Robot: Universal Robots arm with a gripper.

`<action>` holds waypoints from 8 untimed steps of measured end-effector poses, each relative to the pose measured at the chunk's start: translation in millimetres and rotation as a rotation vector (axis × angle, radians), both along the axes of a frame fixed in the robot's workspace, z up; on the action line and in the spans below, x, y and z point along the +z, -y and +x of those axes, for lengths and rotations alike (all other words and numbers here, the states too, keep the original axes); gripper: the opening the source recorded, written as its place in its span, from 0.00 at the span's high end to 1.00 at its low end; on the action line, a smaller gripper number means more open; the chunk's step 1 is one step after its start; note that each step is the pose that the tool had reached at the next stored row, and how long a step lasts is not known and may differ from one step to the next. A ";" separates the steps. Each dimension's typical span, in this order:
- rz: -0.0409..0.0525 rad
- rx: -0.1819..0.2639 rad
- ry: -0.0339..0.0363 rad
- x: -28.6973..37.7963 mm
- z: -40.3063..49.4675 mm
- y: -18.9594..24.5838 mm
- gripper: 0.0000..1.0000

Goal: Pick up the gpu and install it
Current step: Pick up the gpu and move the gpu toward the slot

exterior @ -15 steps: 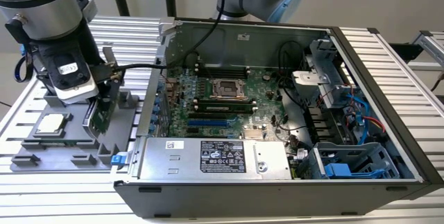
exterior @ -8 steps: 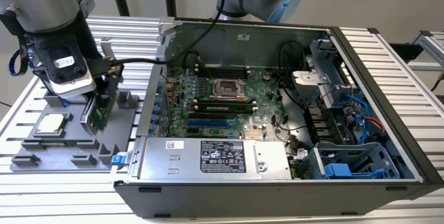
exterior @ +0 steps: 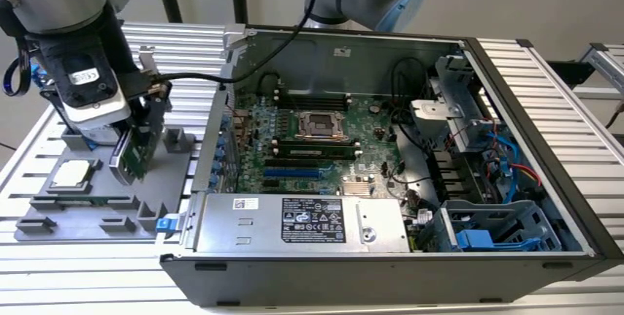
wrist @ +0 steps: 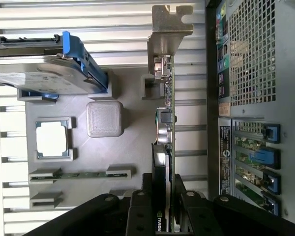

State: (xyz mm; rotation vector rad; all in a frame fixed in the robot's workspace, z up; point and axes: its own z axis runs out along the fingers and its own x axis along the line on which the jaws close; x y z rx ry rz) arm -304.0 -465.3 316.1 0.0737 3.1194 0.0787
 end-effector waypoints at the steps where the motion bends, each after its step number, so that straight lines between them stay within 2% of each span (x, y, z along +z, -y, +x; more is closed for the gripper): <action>1: 0.0000 0.000 0.0000 1.3 0.0 0.0 1.00; 8: -0.0001 0.004 -0.0001 12.1 -0.1 -0.1 1.00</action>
